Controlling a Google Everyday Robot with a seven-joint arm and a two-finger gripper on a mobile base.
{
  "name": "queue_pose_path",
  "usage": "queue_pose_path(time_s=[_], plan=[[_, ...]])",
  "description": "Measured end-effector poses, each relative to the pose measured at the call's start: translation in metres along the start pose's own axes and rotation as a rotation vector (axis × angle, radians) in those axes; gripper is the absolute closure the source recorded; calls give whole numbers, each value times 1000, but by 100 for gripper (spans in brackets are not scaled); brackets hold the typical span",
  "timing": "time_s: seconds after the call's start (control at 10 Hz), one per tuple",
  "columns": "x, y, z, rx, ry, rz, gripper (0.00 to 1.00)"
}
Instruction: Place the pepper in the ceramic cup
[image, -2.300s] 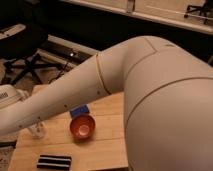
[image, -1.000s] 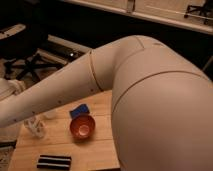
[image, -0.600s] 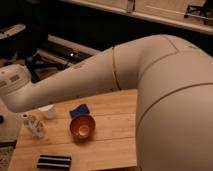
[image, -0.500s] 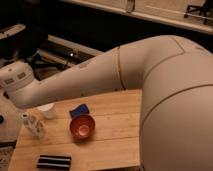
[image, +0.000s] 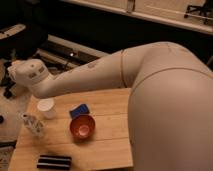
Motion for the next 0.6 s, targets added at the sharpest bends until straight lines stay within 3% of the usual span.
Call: queue_pose_path(time_s=[0.2,0.6], plan=[[-15,14,16,40,-6,11,84],[-51,27,24,94,-14,18,84]])
